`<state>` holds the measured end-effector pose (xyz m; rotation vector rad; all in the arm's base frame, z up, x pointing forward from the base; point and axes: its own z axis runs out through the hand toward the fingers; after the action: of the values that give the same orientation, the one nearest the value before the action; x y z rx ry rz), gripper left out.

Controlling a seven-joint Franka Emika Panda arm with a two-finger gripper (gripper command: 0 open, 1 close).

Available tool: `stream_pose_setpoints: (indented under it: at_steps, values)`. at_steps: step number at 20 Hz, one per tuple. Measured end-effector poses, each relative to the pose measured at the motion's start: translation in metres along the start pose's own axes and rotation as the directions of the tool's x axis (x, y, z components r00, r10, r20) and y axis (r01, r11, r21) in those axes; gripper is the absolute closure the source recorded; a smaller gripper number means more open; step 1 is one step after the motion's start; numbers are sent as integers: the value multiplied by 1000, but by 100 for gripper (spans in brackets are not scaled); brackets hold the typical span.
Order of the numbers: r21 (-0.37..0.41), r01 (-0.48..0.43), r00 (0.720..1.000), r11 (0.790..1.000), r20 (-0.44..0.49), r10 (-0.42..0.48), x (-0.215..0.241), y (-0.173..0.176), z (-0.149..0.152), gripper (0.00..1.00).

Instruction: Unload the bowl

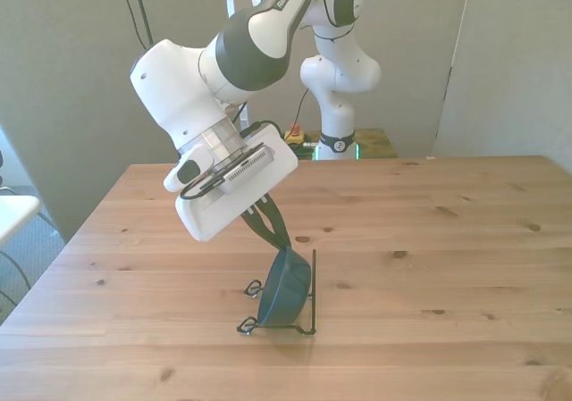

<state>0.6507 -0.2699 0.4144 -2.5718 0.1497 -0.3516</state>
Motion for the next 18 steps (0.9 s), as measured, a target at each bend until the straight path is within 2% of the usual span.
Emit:
stream_pose_setpoints:
  at_steps: [11,18]
  values:
    - [9,-16,997,1000,-70,16,-13,-17,-37,100]
    - [6,-9,997,1000,-72,10,-62,-65,-36,100]
